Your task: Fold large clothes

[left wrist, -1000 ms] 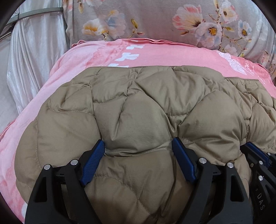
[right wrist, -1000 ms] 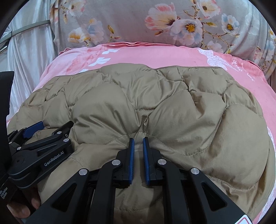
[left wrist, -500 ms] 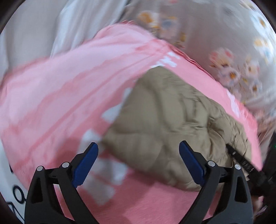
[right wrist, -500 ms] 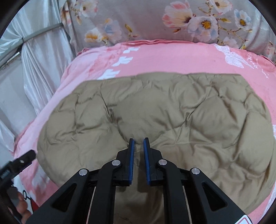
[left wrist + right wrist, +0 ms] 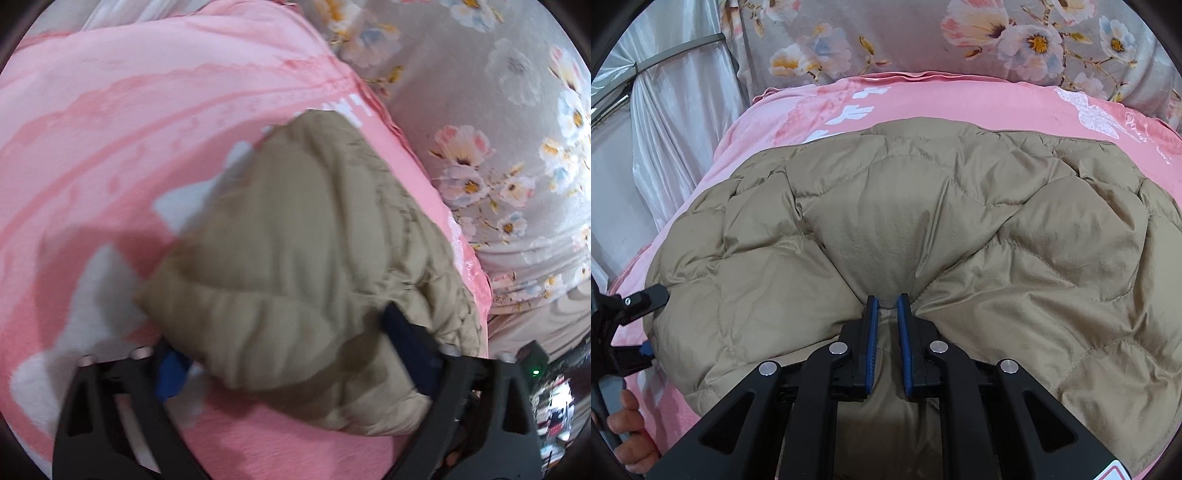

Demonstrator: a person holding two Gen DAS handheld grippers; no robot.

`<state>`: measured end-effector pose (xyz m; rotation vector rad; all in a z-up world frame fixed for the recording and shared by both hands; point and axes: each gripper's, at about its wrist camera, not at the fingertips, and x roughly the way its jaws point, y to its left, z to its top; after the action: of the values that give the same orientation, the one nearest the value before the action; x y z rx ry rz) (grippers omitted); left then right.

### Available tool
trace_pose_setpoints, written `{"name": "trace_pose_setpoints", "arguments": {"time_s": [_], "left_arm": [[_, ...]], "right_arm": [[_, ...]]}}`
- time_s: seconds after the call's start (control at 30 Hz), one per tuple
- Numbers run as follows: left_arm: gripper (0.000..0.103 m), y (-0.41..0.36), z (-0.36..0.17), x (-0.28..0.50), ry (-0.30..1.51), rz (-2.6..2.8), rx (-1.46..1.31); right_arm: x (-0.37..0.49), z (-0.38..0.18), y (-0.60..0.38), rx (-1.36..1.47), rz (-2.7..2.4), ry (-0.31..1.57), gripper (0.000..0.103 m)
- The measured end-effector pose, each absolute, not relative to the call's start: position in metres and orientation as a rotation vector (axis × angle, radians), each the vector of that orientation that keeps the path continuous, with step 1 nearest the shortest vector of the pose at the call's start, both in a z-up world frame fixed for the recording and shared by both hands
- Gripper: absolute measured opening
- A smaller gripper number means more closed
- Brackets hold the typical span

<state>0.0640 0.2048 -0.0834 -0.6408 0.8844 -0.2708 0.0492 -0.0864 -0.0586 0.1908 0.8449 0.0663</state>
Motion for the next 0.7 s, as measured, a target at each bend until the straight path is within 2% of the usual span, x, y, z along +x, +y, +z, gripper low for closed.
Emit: {"name": "trace_pose_setpoints", "arguments": {"time_s": [0.03, 0.07, 0.1, 0.13, 0.23, 0.37, 0.5, 0.7], "left_arm": [[0.061, 0.199, -0.074, 0.064, 0.869, -0.267, -0.614], [0.052, 0.195, -0.064, 0.061, 0.84, -0.259, -0.584], [0.033, 0.191, -0.054, 0.058, 0.814, -0.26, -0.55], [0.027, 0.188, -0.046, 0.056, 0.799, -0.27, -0.526], [0.019, 0.173, -0.014, 0.051, 0.754, -0.318, -0.481], [0.017, 0.153, 0.025, 0.046, 0.7, -0.374, -0.417], [0.016, 0.134, 0.051, 0.038, 0.662, -0.425, -0.372], [0.016, 0.092, 0.08, 0.025, 0.639, -0.523, -0.301]], "right_arm": [[0.049, -0.06, -0.087, 0.197, 0.068, 0.845, 0.011], [0.05, -0.06, -0.088, 0.204, 0.07, 0.846, 0.011], [0.051, -0.061, -0.089, 0.21, 0.072, 0.848, 0.011], [0.052, -0.06, -0.089, 0.209, 0.072, 0.849, 0.011], [0.055, -0.057, -0.09, 0.202, 0.088, 0.878, 0.01], [0.032, -0.033, -0.114, 0.372, 0.104, 0.912, 0.012], [-0.017, -0.012, -0.124, 0.374, 0.123, 0.91, 0.008], [-0.03, -0.051, -0.138, 0.538, 0.188, 0.998, 0.004]]}}
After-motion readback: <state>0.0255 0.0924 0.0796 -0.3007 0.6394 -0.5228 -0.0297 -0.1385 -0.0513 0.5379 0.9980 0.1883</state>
